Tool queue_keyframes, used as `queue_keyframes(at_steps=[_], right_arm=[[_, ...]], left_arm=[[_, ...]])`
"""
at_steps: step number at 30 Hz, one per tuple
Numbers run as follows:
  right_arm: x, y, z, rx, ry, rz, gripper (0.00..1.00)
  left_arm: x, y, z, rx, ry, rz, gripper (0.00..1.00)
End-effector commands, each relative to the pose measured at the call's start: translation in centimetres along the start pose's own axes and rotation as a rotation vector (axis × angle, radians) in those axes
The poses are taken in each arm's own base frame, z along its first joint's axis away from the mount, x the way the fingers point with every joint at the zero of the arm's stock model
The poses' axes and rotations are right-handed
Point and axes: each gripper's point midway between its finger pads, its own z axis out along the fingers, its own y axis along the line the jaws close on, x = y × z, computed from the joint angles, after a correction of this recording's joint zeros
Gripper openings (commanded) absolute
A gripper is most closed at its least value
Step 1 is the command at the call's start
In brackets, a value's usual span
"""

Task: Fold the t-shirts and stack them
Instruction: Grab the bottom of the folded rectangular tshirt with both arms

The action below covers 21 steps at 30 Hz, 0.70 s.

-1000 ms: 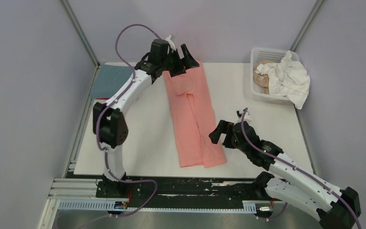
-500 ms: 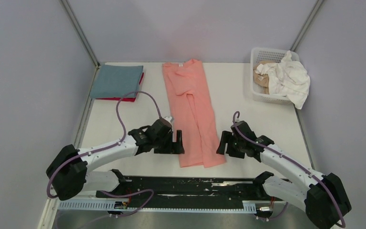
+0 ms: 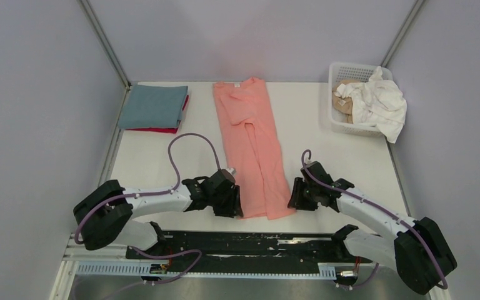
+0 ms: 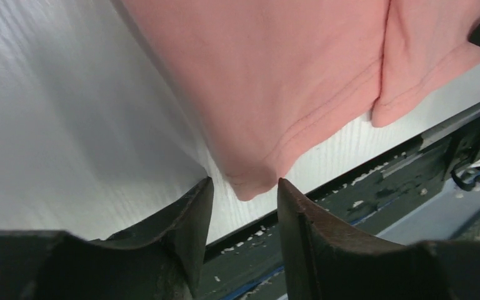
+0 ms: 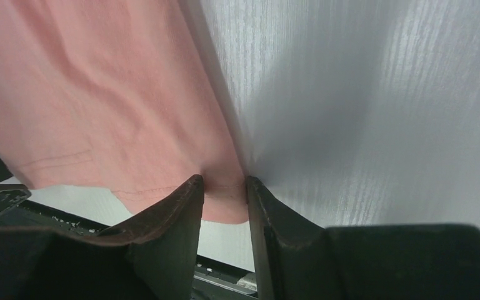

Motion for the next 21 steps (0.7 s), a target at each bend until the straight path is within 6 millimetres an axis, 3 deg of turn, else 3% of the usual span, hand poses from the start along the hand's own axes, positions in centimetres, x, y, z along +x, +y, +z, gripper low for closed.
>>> queue_keyframes(at_steps=[1, 5, 7, 8, 10, 16, 18, 21], right_arm=[[1.0, 0.0, 0.7, -0.019, 0.033, 0.023, 0.32], [1.4, -0.1, 0.9, -0.027, 0.043, 0.036, 0.23], [1.7, -0.1, 0.8, -0.036, 0.049, 0.039, 0.17], [1.9, 0.1, 0.8, -0.046, 0.055, 0.041, 0.14], [2.4, 0.5, 0.5, -0.079, 0.071, 0.046, 0.04], [5.6, 0.7, -0.5, -0.164, 0.155, 0.090, 0.00], [5.9, 1.0, -1.4, -0.186, 0.152, 0.073, 0.00], [5.6, 3.0, -3.2, -0.303, 0.123, 0.032, 0.00]], left_arm=[[0.0, -1.2, 1.4, 0.009, 0.016, -0.023, 0.47], [0.3, -0.6, 2.7, -0.029, 0.036, -0.045, 0.37], [0.4, -0.3, 3.2, -0.048, 0.049, -0.053, 0.22], [0.6, -0.1, 3.4, -0.063, 0.064, -0.057, 0.07], [1.2, 0.4, 3.4, -0.085, 0.084, -0.064, 0.00], [3.4, 1.0, 1.0, -0.071, 0.095, -0.022, 0.00], [4.5, 0.5, 0.0, -0.041, 0.116, 0.013, 0.00], [5.5, -0.9, -1.3, 0.042, 0.136, 0.044, 0.00]])
